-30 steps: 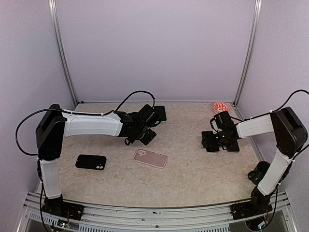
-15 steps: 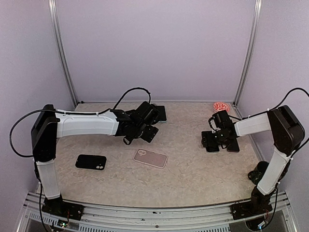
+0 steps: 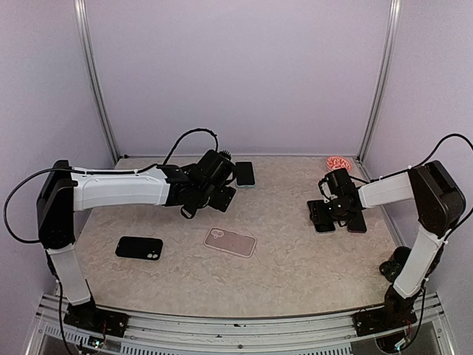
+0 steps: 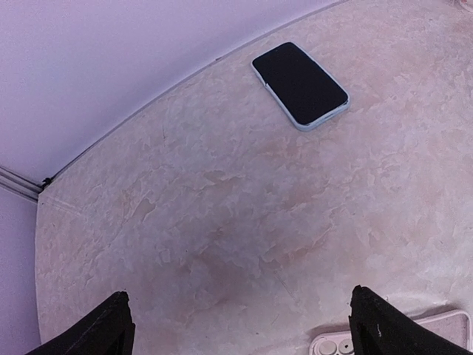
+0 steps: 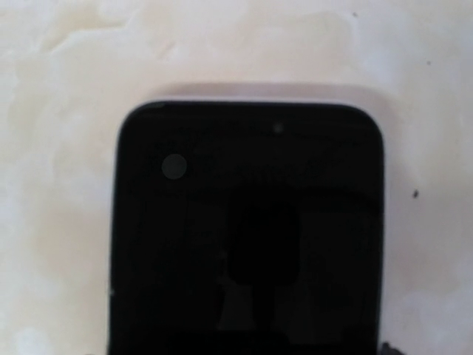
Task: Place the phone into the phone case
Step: Move the phone to the phone.
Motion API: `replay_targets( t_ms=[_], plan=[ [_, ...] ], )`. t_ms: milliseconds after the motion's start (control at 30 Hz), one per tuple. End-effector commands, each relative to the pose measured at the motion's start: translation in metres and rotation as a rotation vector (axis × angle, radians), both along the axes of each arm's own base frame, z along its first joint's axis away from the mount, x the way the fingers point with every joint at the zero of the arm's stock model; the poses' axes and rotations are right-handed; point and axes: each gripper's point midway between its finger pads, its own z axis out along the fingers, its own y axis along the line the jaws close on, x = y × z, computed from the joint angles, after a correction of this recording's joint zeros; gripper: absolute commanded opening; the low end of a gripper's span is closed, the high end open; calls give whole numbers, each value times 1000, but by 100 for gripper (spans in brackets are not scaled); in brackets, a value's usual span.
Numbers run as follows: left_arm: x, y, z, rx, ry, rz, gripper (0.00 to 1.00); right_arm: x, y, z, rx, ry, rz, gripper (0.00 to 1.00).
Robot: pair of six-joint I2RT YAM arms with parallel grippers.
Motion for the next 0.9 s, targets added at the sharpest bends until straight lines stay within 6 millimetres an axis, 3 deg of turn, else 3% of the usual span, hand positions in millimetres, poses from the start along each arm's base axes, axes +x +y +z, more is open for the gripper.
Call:
replay_targets(
  t_ms=[0, 567, 767, 867],
  plan=[
    [3, 6, 18, -83, -29, 31, 99, -15, -3, -23, -19, 94, 14, 67],
    [6, 5, 8, -358, 100, 51, 99, -11, 55, 32, 25, -93, 212, 68],
    [6, 8, 2, -379, 118, 59, 99, -12, 60, 30, -4, -85, 232, 71],
    [4, 8, 1, -379, 121, 57, 99, -12, 60, 23, -37, -49, 233, 83]
  ],
)
